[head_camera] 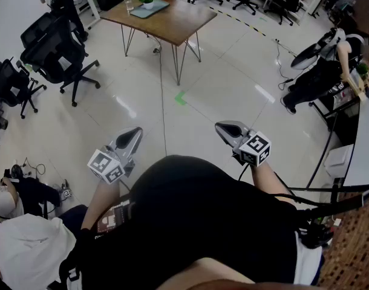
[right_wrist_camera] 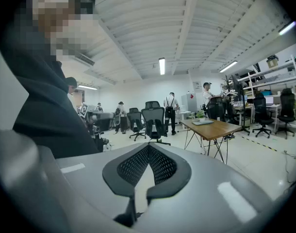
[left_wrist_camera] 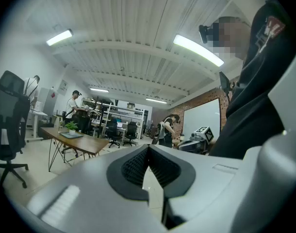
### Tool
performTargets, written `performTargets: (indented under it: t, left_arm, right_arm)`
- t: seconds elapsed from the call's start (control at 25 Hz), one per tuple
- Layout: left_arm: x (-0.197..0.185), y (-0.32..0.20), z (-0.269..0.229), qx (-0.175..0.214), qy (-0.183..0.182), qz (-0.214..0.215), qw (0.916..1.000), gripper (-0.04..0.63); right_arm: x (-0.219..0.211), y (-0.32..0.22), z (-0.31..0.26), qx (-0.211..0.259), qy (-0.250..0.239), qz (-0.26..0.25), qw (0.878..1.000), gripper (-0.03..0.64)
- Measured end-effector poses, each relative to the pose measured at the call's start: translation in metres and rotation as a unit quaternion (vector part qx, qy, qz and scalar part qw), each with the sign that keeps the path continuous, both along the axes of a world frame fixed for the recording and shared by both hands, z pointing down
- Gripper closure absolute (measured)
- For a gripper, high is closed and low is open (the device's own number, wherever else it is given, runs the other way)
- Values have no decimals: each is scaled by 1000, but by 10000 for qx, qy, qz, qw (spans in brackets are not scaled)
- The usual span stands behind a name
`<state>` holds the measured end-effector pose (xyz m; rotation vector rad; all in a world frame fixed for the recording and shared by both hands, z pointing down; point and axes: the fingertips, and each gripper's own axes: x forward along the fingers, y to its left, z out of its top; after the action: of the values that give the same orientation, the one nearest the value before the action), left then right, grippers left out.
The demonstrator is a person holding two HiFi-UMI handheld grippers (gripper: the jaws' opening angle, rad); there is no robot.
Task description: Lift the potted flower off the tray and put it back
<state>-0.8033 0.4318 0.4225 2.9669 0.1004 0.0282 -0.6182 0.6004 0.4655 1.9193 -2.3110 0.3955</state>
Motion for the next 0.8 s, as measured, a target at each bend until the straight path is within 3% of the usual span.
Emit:
performTargets:
  t: [0.52, 0.8]
  left_arm:
    - [46, 22, 8, -219, -173, -98, 9996, 597]
    - [36, -39, 24, -358, -104, -98, 9993, 597]
  right_arm:
    - [48, 20, 17, -167, -65, -79, 9998, 603]
    - [47, -46, 17, -119, -93, -12, 9999, 603]
